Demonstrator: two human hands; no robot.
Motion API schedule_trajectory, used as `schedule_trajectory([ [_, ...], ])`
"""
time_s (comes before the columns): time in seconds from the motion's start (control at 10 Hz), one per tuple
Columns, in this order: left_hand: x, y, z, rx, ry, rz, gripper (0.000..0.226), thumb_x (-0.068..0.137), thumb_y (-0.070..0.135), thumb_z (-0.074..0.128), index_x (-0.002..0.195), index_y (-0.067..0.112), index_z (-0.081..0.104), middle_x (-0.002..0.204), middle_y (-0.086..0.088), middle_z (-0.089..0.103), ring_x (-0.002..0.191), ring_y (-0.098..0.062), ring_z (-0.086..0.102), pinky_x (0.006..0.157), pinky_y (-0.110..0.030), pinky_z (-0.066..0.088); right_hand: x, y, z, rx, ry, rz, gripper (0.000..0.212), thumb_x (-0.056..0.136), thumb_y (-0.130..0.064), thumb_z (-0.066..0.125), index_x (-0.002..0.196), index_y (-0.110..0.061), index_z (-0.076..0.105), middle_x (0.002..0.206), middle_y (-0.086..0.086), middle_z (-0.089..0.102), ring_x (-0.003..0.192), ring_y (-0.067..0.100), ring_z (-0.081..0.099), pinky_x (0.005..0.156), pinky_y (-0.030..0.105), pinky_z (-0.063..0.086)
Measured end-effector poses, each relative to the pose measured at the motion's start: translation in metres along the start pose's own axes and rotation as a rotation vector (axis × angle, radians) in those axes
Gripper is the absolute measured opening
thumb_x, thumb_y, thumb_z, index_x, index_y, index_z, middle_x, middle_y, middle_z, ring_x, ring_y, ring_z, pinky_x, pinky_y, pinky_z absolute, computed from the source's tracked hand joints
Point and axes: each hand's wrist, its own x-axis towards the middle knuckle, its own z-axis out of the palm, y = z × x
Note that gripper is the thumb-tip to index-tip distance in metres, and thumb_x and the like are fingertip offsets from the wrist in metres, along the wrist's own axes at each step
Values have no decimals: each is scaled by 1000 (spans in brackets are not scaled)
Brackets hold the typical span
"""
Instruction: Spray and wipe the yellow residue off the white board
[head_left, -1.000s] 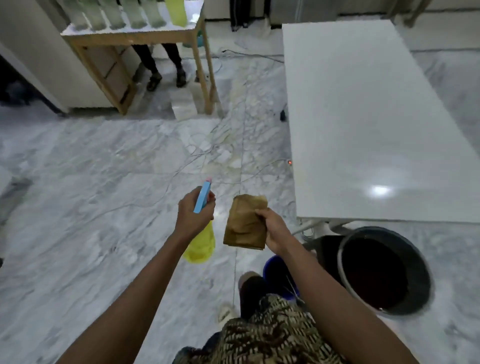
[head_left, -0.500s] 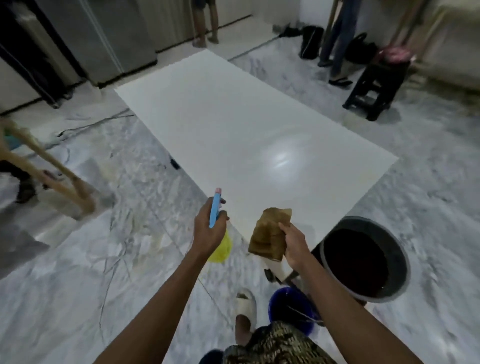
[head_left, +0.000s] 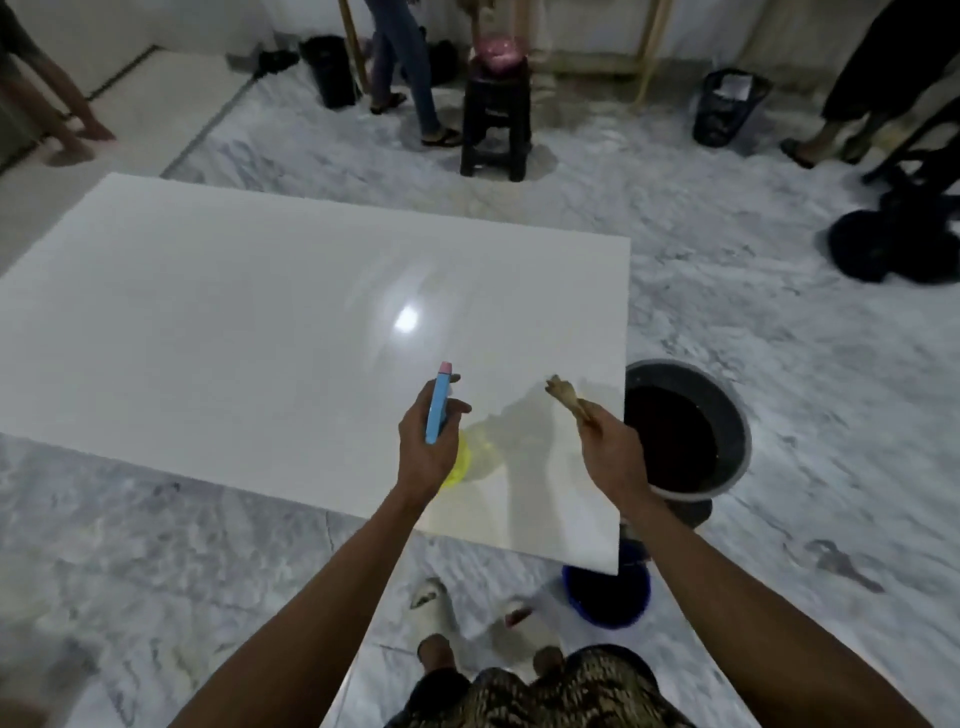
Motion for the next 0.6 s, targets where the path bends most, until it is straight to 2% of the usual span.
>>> schedule_trajectory([
  [0.1,18,-16,-1,-38,-133,111,34,98,15,57,122,40,62,117,37,69,90,-27,75,88,-39,60,-12,7,36,-322,155,-236,40,93,-5,52,128,-13,66,125,8,69,114,26,62,100,42,49],
  [0.2,25,-47,-6,-13,-243,89,36,98,8,56,130,21,65,110,41,68,91,-7,73,86,-27,57,-40,22,88,-513,-65,-239,44,83,-4,55,123,-15,69,126,12,68,117,36,62,99,48,46],
  [0.3,27,-62,-18,-38,-226,53,35,99,16,57,131,20,68,120,35,69,110,-14,71,93,-24,55,-77,44,133,-568,-258,-161,45,88,-16,47,130,-21,63,142,11,58,133,38,46,107,52,32],
  [0.4,31,-64,-25,-61,-306,11,42,102,15,60,138,34,63,128,19,70,112,-23,73,96,-24,55,-86,43,140,-605,-348,-21,51,92,-22,39,142,-23,47,153,11,45,143,37,35,112,61,33],
  [0.5,32,-68,-28,16,-325,-60,50,103,19,69,151,14,55,125,17,68,115,-19,70,100,-31,56,-80,31,130,-636,-454,26,59,99,-17,38,156,-25,27,167,4,12,154,32,7,121,58,13],
  [0.6,24,-65,-38,89,-342,-170,81,92,27,82,161,17,40,137,6,63,119,-10,60,102,-27,48,-89,17,125,-597,-407,30,60,101,-20,40,158,-25,21,168,1,7,155,28,2,122,50,8],
])
